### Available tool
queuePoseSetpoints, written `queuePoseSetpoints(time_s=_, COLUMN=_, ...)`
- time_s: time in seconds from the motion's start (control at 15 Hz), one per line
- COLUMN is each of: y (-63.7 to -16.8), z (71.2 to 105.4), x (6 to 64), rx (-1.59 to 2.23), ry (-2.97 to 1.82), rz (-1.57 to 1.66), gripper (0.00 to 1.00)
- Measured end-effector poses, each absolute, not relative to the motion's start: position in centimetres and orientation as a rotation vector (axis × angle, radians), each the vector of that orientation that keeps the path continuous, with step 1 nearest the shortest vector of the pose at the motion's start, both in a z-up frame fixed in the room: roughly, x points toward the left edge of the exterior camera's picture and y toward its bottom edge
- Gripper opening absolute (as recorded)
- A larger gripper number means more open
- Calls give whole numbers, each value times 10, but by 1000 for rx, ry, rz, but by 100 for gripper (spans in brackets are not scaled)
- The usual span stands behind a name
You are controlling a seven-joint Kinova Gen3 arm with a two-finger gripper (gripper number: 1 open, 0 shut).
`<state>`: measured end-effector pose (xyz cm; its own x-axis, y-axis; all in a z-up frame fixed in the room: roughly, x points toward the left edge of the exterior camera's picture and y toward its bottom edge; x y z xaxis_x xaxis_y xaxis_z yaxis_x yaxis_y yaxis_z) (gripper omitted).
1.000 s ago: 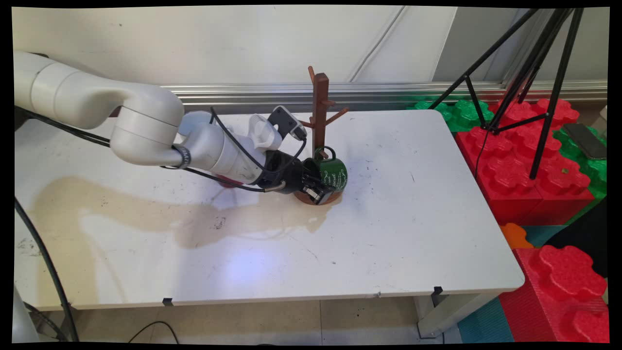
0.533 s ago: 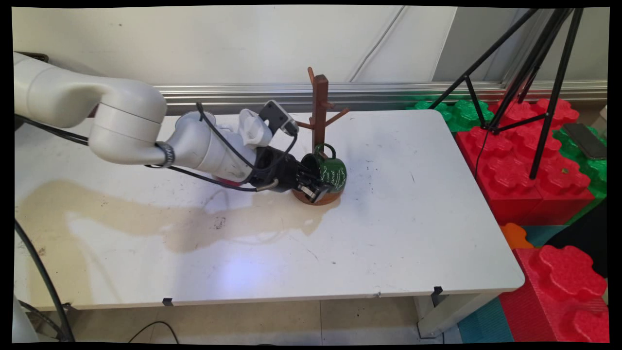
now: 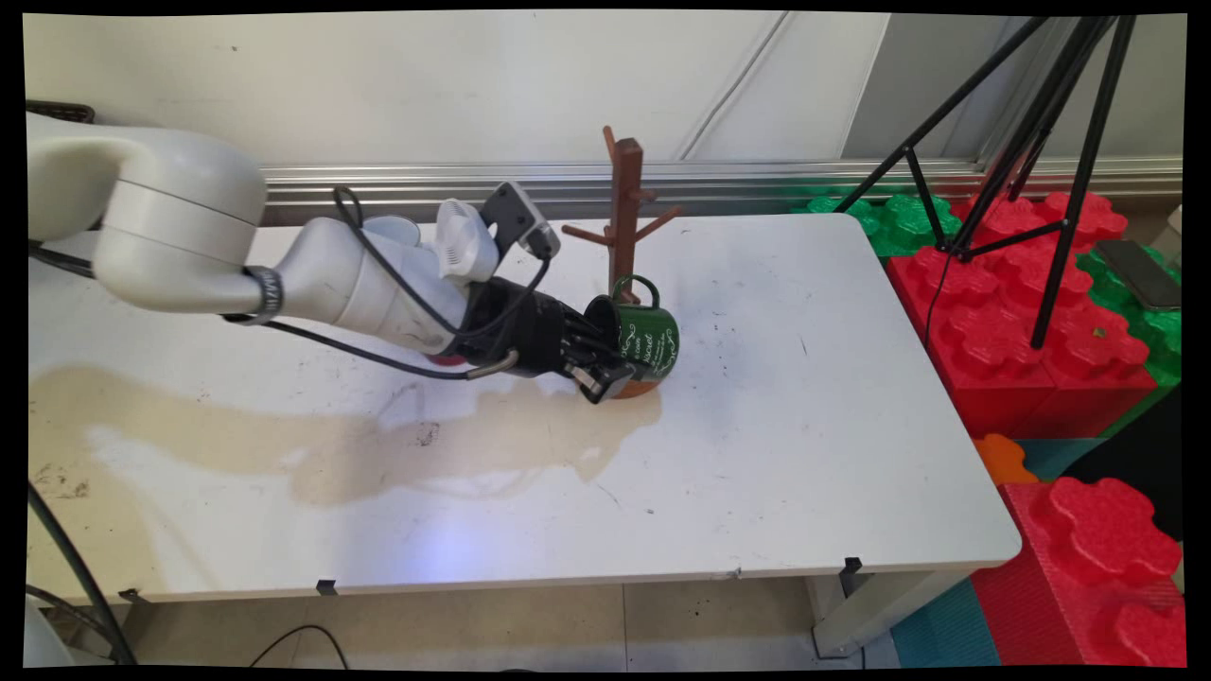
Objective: Place the picked object on the table
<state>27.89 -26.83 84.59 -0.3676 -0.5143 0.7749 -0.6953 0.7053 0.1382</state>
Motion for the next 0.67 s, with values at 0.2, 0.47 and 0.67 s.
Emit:
queuePoseSetpoints(time_s=0.2, y=-256, z=857, x=280, rx=859, ry=-2069, rz=249, gripper=0)
queuePoseSetpoints(time_s=0.47, y=-238, z=867, x=287, rx=795, ry=-2148, rz=260, gripper=0)
queuePoseSetpoints(time_s=0.67, y=-234, z=871, x=301, rx=781, ry=-2248, rz=274, gripper=0)
